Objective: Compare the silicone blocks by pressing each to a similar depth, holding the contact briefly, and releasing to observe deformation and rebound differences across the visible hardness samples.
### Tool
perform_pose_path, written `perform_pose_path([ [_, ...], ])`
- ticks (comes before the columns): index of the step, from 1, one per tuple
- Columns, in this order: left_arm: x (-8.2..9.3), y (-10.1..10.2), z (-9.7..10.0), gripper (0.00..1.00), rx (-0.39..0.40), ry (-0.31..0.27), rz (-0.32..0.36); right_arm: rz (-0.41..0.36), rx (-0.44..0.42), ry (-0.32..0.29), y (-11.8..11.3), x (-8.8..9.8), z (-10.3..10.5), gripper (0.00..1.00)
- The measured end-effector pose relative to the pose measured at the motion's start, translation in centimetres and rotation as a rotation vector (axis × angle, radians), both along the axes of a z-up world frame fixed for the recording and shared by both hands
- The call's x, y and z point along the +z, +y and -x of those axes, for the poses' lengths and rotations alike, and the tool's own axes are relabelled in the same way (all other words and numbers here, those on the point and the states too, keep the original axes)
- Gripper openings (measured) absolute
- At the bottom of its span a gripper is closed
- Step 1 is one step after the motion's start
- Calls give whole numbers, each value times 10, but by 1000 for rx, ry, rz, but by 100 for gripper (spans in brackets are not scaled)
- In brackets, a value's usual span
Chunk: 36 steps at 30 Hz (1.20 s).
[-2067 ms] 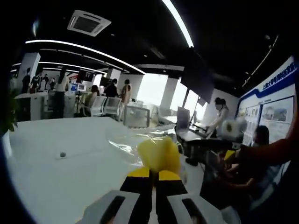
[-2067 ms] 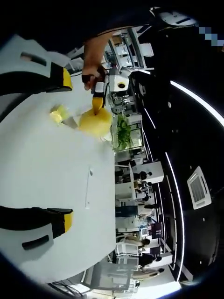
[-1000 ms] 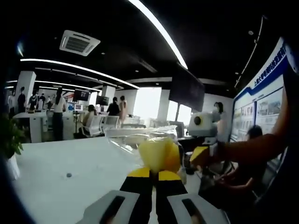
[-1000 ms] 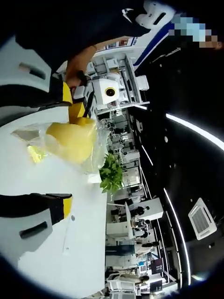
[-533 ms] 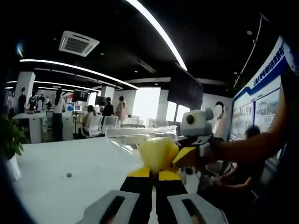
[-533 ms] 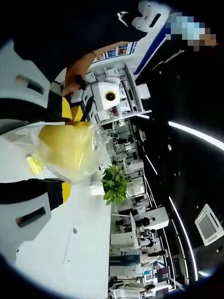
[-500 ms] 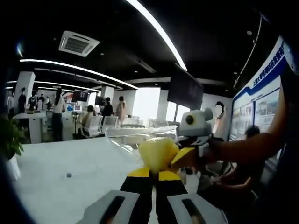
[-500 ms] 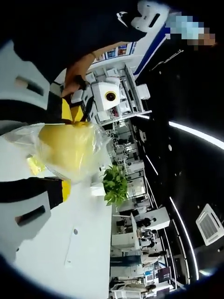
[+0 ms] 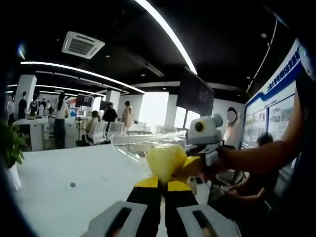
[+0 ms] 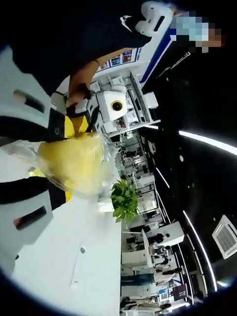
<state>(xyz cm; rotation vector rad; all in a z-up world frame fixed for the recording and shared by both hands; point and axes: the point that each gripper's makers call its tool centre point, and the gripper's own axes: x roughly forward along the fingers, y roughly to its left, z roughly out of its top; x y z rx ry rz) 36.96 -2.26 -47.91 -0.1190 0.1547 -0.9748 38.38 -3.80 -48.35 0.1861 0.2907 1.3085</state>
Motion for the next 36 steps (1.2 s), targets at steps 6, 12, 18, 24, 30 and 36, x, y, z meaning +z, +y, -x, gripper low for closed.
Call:
perform_pose_path([
  [6, 0, 4, -1, 0, 21, -3, -3, 18, 12, -9, 5, 2, 2, 12],
  [12, -2, 11, -3, 0, 37, 0, -13, 30, 28, 3, 13, 2, 3, 6],
  [18, -2, 14, -4, 0, 43, 4, -21, 55, 47, 38, 16, 3, 1, 3],
  [24, 3, 26, -12, 1, 71, -10, -12, 64, 37, -53, 26, 9, -3, 0],
  [30, 1, 30, -13, 3, 70, -1, -28, 64, 27, 40, 30, 4, -6, 0],
  [36, 1, 33, -15, 4, 78, 13, -6, 67, 42, 10, 32, 6, -7, 0],
])
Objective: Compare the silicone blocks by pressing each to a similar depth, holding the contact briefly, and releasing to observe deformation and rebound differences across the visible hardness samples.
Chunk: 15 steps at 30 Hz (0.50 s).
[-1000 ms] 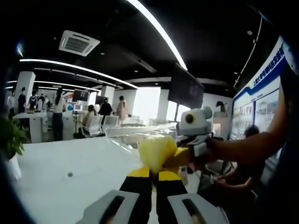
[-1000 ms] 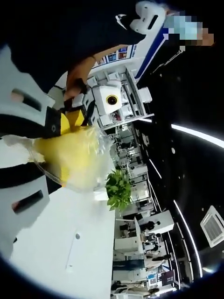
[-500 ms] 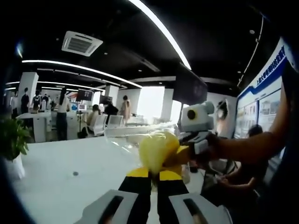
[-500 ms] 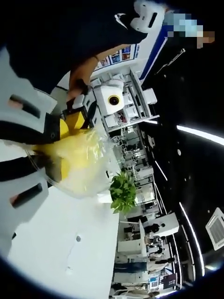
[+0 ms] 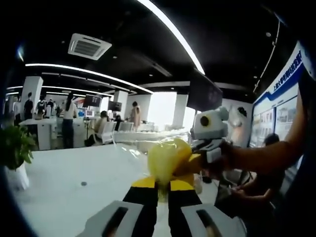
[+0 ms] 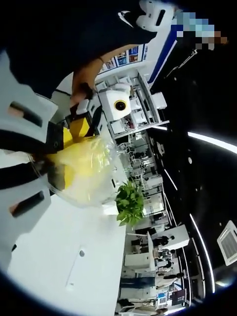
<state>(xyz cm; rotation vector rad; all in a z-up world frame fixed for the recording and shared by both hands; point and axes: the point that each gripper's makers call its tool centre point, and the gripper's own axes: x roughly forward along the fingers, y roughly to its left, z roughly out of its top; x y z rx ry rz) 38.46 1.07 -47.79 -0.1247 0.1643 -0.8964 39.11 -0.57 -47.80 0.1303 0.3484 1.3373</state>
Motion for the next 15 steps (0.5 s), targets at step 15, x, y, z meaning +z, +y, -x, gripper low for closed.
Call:
perform_pose_path([
  [15, 1, 0, -4, 7, 8, 17, 30, 2, 1, -20, 1, 2, 1, 0],
])
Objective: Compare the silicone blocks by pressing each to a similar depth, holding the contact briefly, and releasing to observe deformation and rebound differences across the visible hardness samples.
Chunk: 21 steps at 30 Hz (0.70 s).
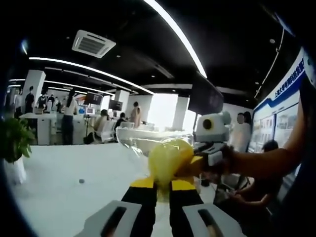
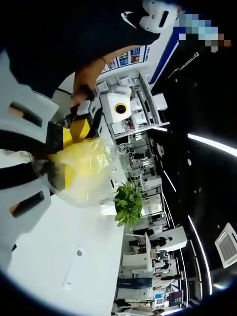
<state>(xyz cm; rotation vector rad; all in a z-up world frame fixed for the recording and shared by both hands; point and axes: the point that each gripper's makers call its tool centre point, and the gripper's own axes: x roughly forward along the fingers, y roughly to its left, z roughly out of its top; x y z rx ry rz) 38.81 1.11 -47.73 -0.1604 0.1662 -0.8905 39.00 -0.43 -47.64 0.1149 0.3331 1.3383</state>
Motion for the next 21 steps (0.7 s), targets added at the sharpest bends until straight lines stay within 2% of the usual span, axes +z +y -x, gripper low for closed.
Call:
perform_pose_path([
  [2, -2, -1, -1, 8, 4, -20, -24, 5, -3, 0, 0, -1, -1, 0],
  [4, -2, -1, -1, 9, 5, -17, -19, 5, -1, 1, 0, -2, -1, 0],
  [6, -2, 0, -1, 9, 2, -10, -8, 7, 8, -18, 1, -2, 0, 0],
  [10, -4, -1, -4, 10, 6, 0, -19, 7, 5, -8, 1, -4, -2, 0],
  [12, -4, -2, -3, 8, 0, 26, -13, 1, 8, 4, 0, -4, -1, 0],
  [14, -3, -3, -1, 6, -6, 14, -16, -4, 11, 1, -1, -3, 0, 0],
  [16, 1, -5, -1, 5, -8, -33, -28, -10, 16, -9, -4, 0, 0, 0],
  [21, 4, -10, 2, 3, -10, 1, 1, -12, 19, -19, -7, 4, 3, 0],
])
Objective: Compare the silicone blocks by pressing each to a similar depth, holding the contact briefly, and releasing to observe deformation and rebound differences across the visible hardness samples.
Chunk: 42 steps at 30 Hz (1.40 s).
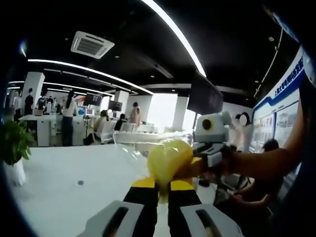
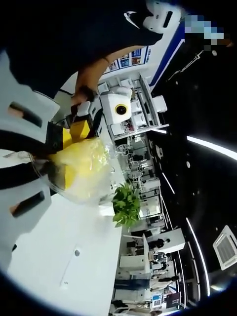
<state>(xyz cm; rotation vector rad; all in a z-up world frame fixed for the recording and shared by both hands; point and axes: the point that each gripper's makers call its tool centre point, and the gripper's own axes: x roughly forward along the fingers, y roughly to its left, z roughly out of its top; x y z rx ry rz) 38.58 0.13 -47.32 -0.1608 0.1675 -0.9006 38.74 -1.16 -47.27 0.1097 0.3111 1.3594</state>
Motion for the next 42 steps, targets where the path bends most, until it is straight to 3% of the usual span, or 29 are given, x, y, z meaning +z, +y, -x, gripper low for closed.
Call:
perform_pose_path([
  [4, 0, -2, 4, 2, 3, 14, 4, 4, -5, 7, -2, -1, 2, 0],
  [5, 0, -2, 4, 1, 4, 21, 6, -3, -19, 49, -2, -1, 3, 0],
  [6, 0, -2, 5, 1, 4, 22, 9, 2, -9, 5, -2, -1, 4, 0],
  [11, 1, -2, 9, 1, 0, 20, 17, 9, -6, 11, -2, 1, 8, 0],
  [14, 5, -2, 13, 0, 6, 18, 28, 7, -2, -16, -1, 4, 11, 0],
  [16, 5, -2, 13, 0, 3, 32, 49, 4, -3, 36, -2, 5, 11, 2],
  [17, 5, -2, 12, 0, 12, 42, 56, 19, -9, -35, -2, 4, 8, 2],
  [20, 4, -3, 11, 0, 13, 48, 60, 14, -11, 3, -3, 2, 7, 4],
  [26, 9, 1, 11, 0, 17, 51, 67, 5, -3, 2, 2, 6, 5, 8],
  [29, 9, 5, 7, 0, 27, 80, 91, 3, -7, -51, 4, 8, 2, 10],
  [33, 13, 2, 5, 0, 21, 75, 97, -31, -22, -77, 0, 14, -1, 14],
  [36, 17, -5, 5, 0, 7, 75, 101, -39, -43, -76, -5, 16, -4, 22],
  [38, 17, -7, 4, 0, 1, 76, 101, -53, -63, -83, -9, 20, -6, 33],
  [42, 12, -16, 3, 0, -20, 95, 90, -62, -140, -132, -21, 22, -18, 67],
])
